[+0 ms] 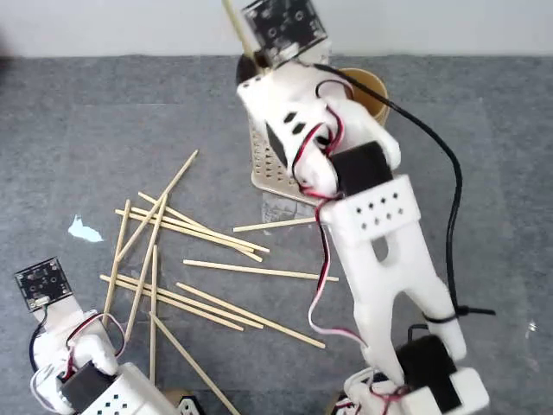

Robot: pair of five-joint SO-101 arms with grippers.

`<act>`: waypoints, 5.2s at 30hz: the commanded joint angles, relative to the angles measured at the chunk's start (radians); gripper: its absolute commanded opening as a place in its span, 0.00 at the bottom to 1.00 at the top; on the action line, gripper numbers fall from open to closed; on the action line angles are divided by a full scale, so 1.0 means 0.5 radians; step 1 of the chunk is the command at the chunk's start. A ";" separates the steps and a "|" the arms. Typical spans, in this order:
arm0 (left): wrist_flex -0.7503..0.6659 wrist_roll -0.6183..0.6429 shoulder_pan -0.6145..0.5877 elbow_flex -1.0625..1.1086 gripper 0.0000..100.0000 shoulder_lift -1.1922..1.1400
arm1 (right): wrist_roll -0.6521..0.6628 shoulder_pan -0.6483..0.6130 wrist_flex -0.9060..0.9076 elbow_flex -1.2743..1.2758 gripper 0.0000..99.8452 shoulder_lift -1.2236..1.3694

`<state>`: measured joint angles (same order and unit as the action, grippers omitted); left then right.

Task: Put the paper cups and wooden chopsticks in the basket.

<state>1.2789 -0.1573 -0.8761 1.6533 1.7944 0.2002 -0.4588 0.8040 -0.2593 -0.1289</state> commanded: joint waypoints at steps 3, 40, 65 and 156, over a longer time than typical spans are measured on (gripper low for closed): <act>-0.049 -0.015 0.015 -0.020 0.02 -0.006 | -0.138 0.140 -0.278 -0.101 0.01 0.155; -0.089 0.025 0.015 -0.035 0.01 -0.006 | -0.252 -0.029 -0.149 0.798 0.07 -0.588; 0.141 -0.239 0.644 -0.701 0.02 -0.071 | -0.663 -0.137 1.272 1.289 0.01 -0.953; 0.945 -0.491 1.206 -4.331 0.01 -4.333 | -0.829 0.207 0.226 2.326 0.01 -0.937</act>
<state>1.7238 -0.4411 -0.3038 -0.4473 -0.5224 -0.2033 -0.3667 0.9344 0.9068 -0.5738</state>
